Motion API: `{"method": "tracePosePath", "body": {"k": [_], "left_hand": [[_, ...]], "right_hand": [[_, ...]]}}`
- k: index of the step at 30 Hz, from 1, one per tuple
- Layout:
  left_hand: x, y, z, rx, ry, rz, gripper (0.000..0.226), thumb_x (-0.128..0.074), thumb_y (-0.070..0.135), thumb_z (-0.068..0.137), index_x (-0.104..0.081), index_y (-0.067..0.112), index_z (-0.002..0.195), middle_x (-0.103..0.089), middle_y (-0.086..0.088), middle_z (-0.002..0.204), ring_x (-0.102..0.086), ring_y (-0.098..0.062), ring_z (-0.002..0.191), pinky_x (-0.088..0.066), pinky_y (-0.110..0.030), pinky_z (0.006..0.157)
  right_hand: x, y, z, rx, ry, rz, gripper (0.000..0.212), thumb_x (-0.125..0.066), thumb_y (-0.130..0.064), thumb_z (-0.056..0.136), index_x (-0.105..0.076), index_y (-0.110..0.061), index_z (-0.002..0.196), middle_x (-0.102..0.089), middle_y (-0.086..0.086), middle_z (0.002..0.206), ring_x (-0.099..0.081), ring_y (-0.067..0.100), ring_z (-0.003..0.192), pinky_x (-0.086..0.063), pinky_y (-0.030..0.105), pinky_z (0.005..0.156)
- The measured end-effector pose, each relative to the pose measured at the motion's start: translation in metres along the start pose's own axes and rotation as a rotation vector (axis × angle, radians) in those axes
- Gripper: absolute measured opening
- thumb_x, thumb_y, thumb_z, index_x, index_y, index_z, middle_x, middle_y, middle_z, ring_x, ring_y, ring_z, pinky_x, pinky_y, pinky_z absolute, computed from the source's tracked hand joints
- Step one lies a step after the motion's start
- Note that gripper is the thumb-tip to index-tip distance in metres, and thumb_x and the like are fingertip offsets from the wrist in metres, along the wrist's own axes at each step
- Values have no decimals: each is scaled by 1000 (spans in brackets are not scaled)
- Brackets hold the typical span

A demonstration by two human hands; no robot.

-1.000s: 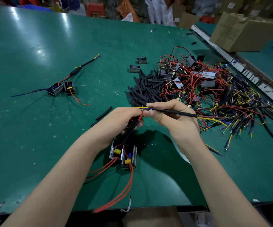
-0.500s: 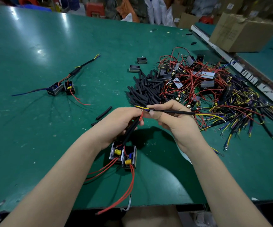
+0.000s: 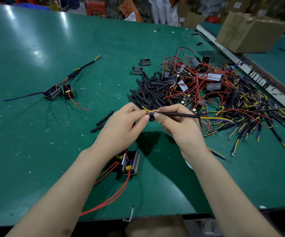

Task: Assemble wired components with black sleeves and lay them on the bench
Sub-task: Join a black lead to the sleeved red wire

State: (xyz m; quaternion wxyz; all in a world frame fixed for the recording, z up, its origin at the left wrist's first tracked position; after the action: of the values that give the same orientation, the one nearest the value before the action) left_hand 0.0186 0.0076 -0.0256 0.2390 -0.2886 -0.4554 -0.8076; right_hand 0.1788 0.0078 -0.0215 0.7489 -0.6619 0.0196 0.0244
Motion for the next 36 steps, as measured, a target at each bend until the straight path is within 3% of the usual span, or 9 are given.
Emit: {"method": "tracePosePath", "body": {"k": [5,9,12,15,19,24,28,32,36], "left_hand": [[-3,-6,3,135,-143,-135,29,-47,28,97,-65,8,87,-55,2,85,-49,-2,80,-38,-27,75],[0,-1,4,195,-106,-394,20,-53,24,96,-69,35,98,-52,14,76,-49,7,68,-34,-12,65],[-2,2,1,57,5,-143,22,-54,21,95,-71,18,109,-55,3,85,-53,-8,77,-44,-24,72],[-1,5,-2,-36,78,38,30,-50,26,91,-71,12,108,-55,-1,87,-53,-23,73,-49,-42,63],[-1,7,-2,-33,155,76,28,-53,28,90,-73,13,101,-57,-1,85,-55,-23,69,-49,-39,61],[1,6,0,58,281,0,10,-67,18,86,-73,10,87,-57,-1,79,-55,-18,69,-47,-34,68],[3,6,3,126,229,-143,8,-66,17,87,-68,21,80,-54,9,77,-52,-4,70,-38,-12,69],[4,3,5,280,181,-357,20,-67,19,85,-66,30,68,-58,17,69,-48,2,60,-35,-11,61],[6,3,4,370,95,-562,13,-69,18,84,-72,23,73,-63,13,72,-51,-2,66,-40,-13,64]], "right_hand": [[-2,2,-2,154,-24,-115,12,-69,-2,84,-66,-13,81,-70,13,85,-60,6,71,-44,15,62],[-2,4,-1,189,20,-121,14,-70,0,84,-64,-12,79,-69,1,76,-60,2,68,-43,13,62],[-1,5,0,158,24,-135,11,-71,-2,83,-63,-9,80,-66,-9,71,-60,-2,66,-43,10,62],[-2,6,1,139,21,-202,11,-71,-5,84,-62,-12,82,-66,-1,77,-60,1,69,-43,13,64],[-2,6,2,115,12,-218,11,-70,-6,85,-61,-12,83,-66,5,82,-61,12,78,-46,23,72],[-5,5,-1,118,-41,-226,13,-69,-4,85,-61,-14,81,-64,2,79,-56,1,67,-40,12,60],[-5,3,1,50,2,-159,14,-71,-11,85,-58,-17,86,-67,-1,76,-57,-1,60,-42,12,58],[-7,5,1,-149,-55,-206,27,-56,-37,94,-59,-16,77,-64,0,54,-37,5,37,-31,16,40],[-7,3,1,-141,-49,-177,37,-49,-41,97,-61,-14,74,-62,2,51,-36,8,33,-30,15,37]]}}
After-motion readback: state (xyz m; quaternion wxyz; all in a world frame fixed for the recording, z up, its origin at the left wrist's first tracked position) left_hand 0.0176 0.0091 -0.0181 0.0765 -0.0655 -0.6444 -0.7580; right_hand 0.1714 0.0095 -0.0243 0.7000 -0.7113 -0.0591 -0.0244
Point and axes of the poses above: each hand's wrist, its own z-axis towards the middle knuckle, its own x-axis out of the back of the hand, y = z × x, the point moved 1 cm from there along z, towards the middle knuckle
